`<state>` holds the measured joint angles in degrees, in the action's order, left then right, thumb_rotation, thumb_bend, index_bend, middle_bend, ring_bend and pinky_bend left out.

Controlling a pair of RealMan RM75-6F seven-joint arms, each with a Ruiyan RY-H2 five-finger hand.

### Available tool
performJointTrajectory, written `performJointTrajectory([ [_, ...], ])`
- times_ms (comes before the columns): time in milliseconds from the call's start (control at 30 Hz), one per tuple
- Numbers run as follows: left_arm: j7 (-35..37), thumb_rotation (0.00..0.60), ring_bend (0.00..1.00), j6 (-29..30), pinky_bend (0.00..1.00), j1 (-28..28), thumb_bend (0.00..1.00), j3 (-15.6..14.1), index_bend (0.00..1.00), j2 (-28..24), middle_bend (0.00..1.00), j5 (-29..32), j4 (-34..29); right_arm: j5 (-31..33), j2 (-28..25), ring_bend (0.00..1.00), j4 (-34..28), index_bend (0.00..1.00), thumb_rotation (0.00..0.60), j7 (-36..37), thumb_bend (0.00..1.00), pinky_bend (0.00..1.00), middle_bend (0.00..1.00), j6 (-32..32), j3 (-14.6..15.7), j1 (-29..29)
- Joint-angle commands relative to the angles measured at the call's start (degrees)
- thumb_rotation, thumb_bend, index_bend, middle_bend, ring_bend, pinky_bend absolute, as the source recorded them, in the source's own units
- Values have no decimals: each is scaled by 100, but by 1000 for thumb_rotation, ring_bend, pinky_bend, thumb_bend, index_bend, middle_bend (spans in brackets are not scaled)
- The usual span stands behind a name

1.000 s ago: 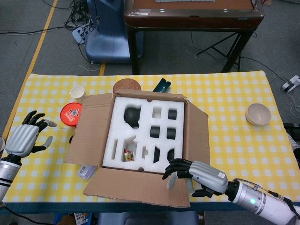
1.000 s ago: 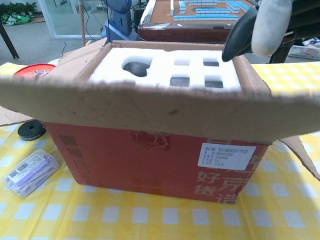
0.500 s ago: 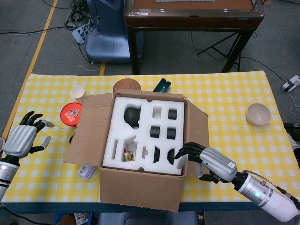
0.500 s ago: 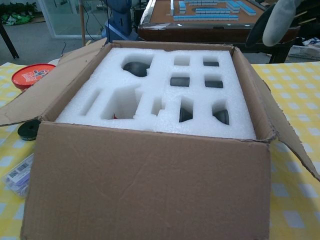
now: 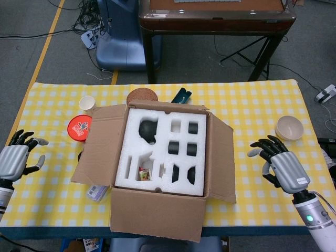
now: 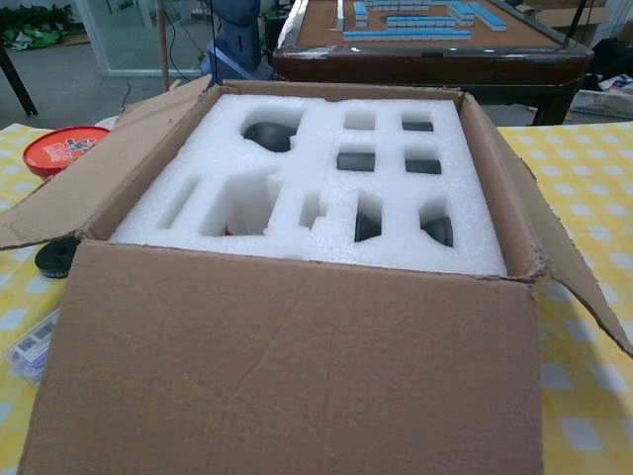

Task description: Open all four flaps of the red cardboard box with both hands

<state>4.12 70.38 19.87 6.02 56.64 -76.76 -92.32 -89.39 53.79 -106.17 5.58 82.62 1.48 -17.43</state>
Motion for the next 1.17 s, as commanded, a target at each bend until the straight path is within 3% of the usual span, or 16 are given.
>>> performJointTrajectory([
  [33,-30,600,138,224,0,-155,451,-34,411,120,350,-5,57,167,405,149,465,364,600,-157,946,77,254,454,-60,414],
  [433,-368,600,138,969,0,-816,451,-317,405,325,343,-110,-191,144,878,149,1151,364,600,43,924,77,254,949,-11,1064],
  [633,-613,600,138,1301,0,-1082,451,-406,403,431,341,-197,-355,123,831,149,1157,365,600,180,923,77,254,857,-22,1144],
  [867,-656,600,138,1612,0,-1202,451,-433,403,755,340,-575,-115,111,630,149,1027,365,600,510,924,77,254,616,-31,1145],
  [1167,-748,600,138,1523,0,-1231,452,-441,403,738,338,-616,-180,105,651,149,1028,365,600,546,925,77,254,497,-66,1197],
])
